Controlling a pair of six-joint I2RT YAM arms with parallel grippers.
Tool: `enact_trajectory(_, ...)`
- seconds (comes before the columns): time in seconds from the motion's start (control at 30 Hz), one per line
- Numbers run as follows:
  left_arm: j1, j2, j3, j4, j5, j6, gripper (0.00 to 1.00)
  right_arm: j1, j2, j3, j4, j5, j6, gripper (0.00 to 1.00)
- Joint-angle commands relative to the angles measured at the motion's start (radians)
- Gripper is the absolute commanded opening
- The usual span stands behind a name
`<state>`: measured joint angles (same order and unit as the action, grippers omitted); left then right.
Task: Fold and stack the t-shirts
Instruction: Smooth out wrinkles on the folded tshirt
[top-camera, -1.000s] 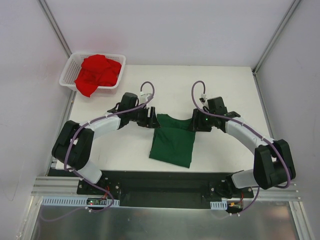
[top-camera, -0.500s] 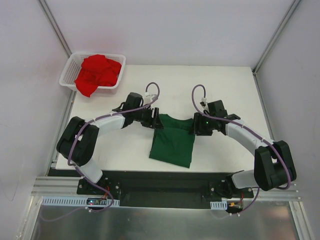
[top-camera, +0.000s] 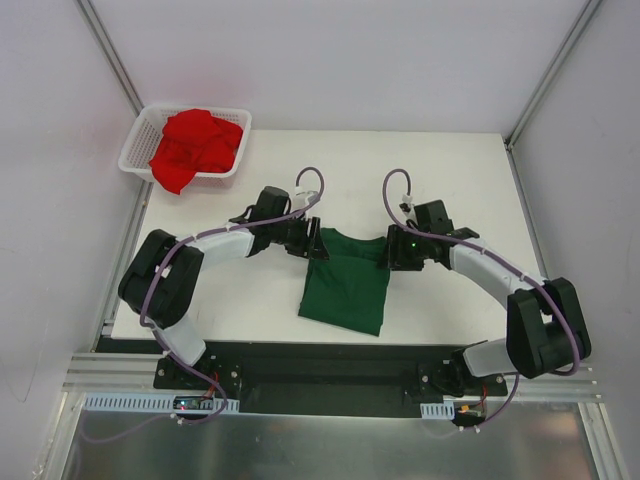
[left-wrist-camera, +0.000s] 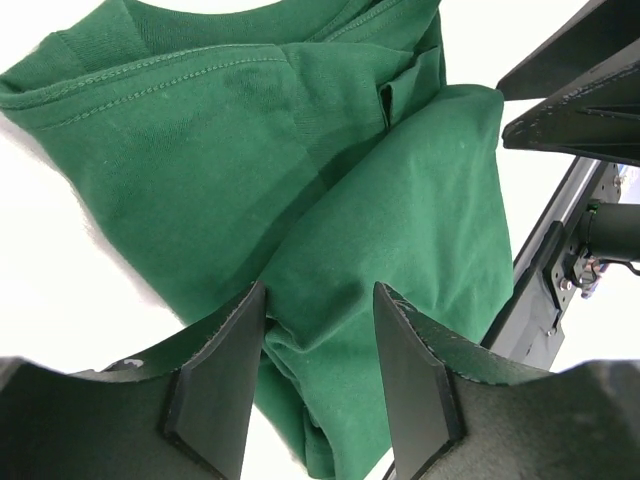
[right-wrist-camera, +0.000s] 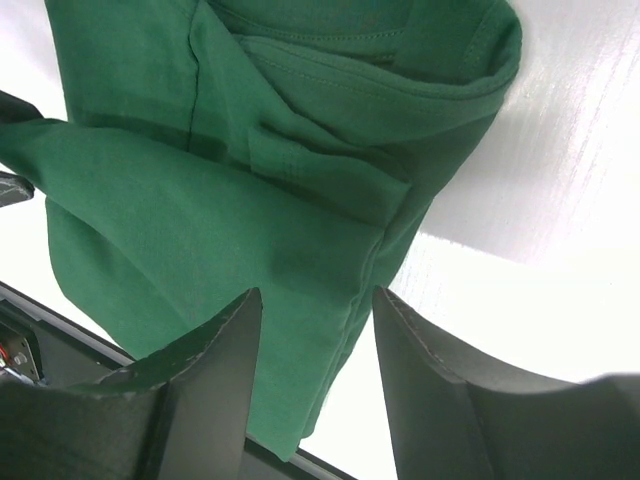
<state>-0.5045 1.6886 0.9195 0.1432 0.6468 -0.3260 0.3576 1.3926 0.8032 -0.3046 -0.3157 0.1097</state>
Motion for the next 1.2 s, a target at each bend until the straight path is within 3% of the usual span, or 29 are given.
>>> enact_trajectory(0.0,-0.006,0.008,0.025,0.03,0.024,0.001,0.47,-0.002,0.02,0.002,0.035,-0.013,0.012,0.49)
enact_trajectory(0.2,-0.008,0.008,0.019,0.032,0.021,0.004,0.38,-0.002,0.043,0.016,0.044,-0.026,0.015,0.2)
enact_trajectory(0.37,-0.008,0.006,0.018,0.032,0.016,0.001,0.0,0.001,0.042,0.013,0.044,-0.026,0.013,0.11)
enact_trajectory(1.17,-0.008,-0.041,0.099,-0.008,0.013,-0.002,0.0,0.0,-0.067,0.114,-0.073,0.05,-0.016,0.08)
